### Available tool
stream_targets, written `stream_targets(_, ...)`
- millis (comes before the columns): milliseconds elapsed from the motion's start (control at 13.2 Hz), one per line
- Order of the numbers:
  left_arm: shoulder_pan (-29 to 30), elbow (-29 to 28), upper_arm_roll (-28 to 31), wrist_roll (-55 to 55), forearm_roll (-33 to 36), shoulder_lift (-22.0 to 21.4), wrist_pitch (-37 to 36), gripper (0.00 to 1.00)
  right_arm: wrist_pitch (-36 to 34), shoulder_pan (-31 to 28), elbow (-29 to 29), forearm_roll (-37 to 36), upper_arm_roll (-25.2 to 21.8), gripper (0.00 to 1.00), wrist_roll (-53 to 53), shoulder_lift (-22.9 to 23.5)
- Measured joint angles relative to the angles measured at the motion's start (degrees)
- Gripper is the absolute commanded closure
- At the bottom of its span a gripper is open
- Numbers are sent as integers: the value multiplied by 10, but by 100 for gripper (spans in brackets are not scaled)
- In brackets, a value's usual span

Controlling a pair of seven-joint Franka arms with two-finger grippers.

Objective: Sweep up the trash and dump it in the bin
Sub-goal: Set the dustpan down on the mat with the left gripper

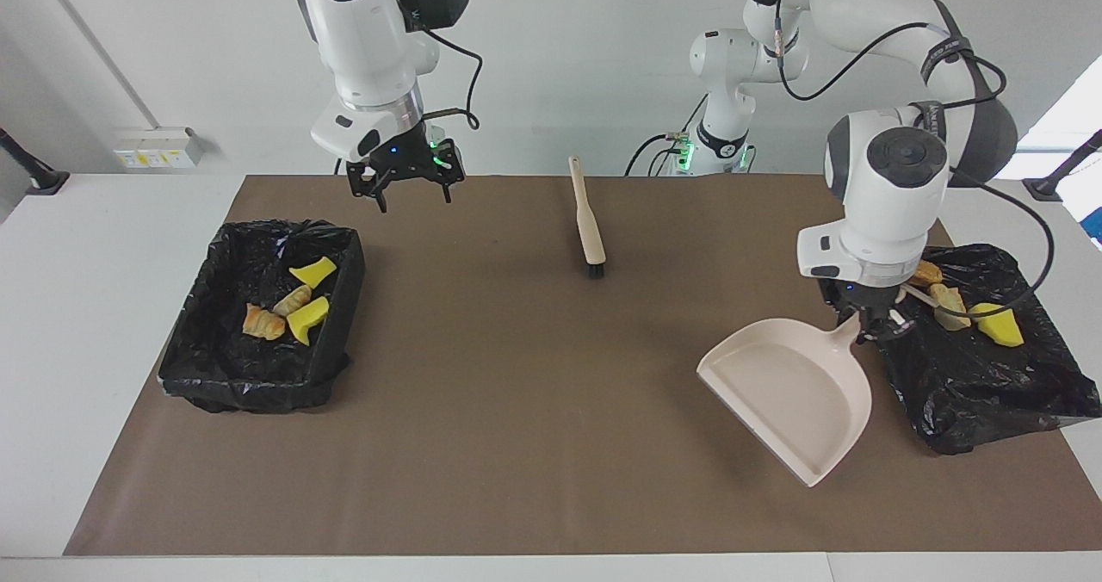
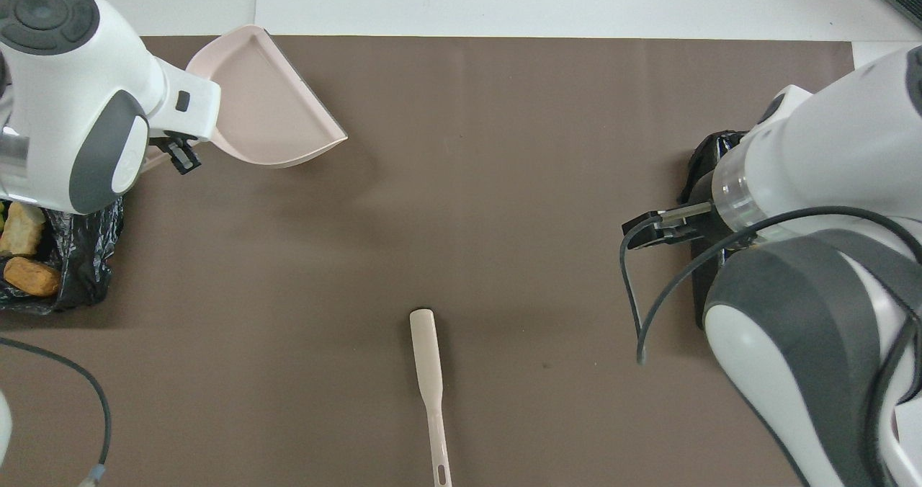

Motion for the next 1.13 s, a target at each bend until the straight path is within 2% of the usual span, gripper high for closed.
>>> stream_targets(227, -3, -3, -73, -259, -26, 20, 0, 100, 0, -37, 1, -1, -7, 0, -4, 0)
stream_targets(378, -9, -3, -121, -413, -27, 36, 2, 100, 1, -34, 5, -2, -42, 0, -7, 0)
stream_targets(529, -27, -3, -145, -520, -28, 50, 3, 100, 1, -32, 15, -2, -90, 0, -14, 0)
stream_targets(755, -59, -2, -163, -617, -31, 66, 24, 100, 0, -32, 26, -2, -137, 0, -22, 0)
stream_targets(982, -88, 9, -165, -685, -33, 101, 50, 100, -7, -26, 23, 1, -137, 0, -12, -12)
stream_targets(1133, -95, 25, -165, -694, -33, 130, 61, 100, -11, -21, 16, 1, -134, 0, -1, -23)
